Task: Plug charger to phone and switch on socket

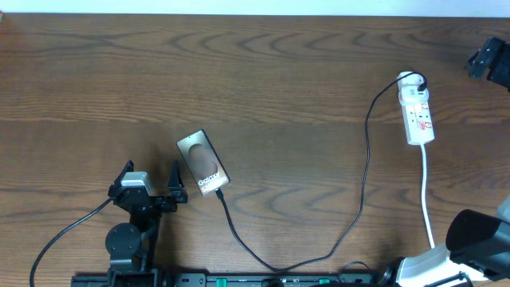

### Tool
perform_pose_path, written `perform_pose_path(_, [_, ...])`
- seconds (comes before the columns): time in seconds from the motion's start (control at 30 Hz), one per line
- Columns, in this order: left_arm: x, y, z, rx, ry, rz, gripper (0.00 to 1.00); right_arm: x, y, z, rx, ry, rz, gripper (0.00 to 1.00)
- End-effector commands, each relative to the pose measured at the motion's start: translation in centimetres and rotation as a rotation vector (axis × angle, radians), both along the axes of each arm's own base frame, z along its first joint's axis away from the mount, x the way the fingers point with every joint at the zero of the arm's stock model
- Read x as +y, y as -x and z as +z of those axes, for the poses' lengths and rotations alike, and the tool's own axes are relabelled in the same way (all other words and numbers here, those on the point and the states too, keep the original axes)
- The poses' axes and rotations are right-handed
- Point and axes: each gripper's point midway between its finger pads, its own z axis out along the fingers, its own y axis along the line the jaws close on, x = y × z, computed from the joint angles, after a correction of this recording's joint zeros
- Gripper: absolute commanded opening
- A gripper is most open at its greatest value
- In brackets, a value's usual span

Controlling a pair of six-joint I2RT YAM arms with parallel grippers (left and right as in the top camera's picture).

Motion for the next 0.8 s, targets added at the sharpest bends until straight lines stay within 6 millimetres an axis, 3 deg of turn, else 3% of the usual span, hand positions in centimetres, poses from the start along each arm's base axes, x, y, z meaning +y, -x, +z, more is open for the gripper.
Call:
perform_pose_path(0.0, [-0.1,0.2,-1.3,0.045,-0.007,-0.01,0.98,-0.1,0.0,0.1,-0.004,-0.007,-0.012,0.99])
perform_pose_path(0.43, [-0.1,0.2,-1.3,0.045,-0.007,-0.01,0.98,-0.4,0.1,0.1,0.005,0.017,-0.015,0.99])
perform_pose_path(0.57, [-0.1,0.2,-1.3,0.045,-0.007,-0.01,0.98,-1.0,-0.8,0.7,-0.038,0.049,-0.02,0.99])
perform_pose_path(0.77, [-0.1,0.2,-1.3,0.045,-0.007,-0.01,0.98,0.9,-2.5,2.1,-0.121,0.083,0.037,0.99])
